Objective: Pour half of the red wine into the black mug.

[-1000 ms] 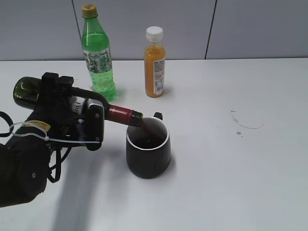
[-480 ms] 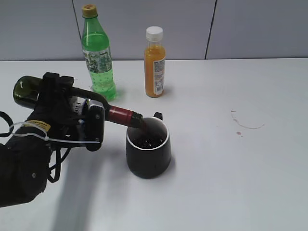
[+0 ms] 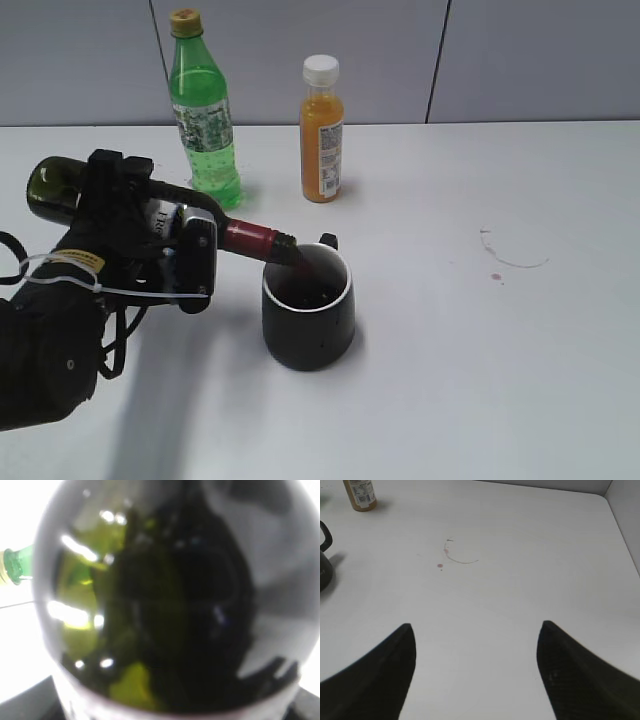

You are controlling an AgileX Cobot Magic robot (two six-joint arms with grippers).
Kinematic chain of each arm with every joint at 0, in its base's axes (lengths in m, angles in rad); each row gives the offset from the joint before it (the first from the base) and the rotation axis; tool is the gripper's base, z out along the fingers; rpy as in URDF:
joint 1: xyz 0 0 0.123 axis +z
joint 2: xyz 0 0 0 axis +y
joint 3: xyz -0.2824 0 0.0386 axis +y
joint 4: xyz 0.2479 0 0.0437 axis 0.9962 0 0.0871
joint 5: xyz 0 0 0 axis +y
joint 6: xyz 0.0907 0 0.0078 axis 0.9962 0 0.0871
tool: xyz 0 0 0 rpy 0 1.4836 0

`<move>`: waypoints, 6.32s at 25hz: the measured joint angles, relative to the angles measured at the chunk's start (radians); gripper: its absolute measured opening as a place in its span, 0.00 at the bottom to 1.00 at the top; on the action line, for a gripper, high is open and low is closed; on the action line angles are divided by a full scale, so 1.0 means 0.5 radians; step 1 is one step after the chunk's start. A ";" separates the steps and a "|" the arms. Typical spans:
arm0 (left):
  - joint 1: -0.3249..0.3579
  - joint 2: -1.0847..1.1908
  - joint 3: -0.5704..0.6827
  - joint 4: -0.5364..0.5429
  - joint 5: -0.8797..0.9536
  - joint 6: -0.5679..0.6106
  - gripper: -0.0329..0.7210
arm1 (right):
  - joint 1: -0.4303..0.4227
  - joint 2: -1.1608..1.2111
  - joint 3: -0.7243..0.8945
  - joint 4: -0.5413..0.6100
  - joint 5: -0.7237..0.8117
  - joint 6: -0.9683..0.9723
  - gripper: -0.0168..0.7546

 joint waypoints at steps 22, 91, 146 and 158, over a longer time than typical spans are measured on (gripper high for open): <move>0.000 0.000 0.000 0.013 -0.002 0.038 0.75 | 0.000 0.000 0.000 0.000 -0.002 0.000 0.76; 1.607 0.061 -0.086 3.035 -0.032 -4.387 0.75 | 0.000 0.000 0.000 0.000 -0.002 0.000 0.76; 1.615 -1.039 -0.290 2.845 0.859 -4.474 0.84 | 0.000 0.000 0.000 0.000 -0.002 0.000 0.76; 1.615 -1.859 -0.397 2.290 3.287 -4.465 0.83 | 0.000 0.000 0.000 0.000 -0.002 0.000 0.76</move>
